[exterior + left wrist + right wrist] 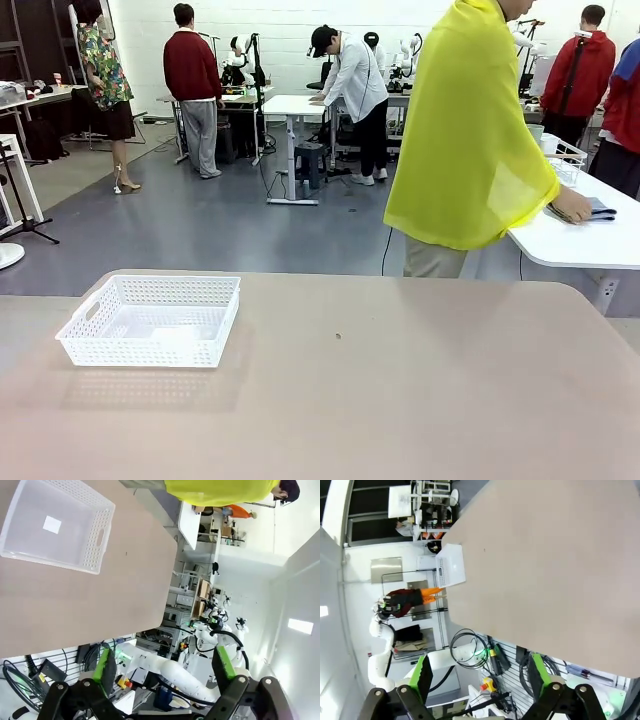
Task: Clean and organize the cups into the basket.
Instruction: Pick up the Organizing basket and move it to the center of the table, then pick up the Reusable plastic cup from the right side of the table and place it inside the Organizing basket.
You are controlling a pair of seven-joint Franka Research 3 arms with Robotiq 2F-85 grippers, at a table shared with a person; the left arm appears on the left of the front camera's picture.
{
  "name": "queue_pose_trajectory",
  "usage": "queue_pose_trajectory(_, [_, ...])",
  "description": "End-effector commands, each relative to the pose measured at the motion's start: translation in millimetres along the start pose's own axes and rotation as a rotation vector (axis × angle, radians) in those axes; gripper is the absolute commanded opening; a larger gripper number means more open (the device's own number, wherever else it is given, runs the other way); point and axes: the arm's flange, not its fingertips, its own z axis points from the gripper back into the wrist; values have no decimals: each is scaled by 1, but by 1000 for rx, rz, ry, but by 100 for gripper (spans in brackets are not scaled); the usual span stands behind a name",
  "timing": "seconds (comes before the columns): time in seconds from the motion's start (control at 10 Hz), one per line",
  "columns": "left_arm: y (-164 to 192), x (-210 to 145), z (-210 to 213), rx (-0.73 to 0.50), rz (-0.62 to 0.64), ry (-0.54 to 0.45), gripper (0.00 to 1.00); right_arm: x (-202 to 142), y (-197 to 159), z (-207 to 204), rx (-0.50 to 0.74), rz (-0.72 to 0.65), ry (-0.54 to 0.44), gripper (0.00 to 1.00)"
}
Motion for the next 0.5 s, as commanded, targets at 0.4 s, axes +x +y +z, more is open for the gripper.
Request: queue_pose_trajectory(0.4, [56,56,57,-203,-20,90,100,6,-46,34,182,-42,-11,100])
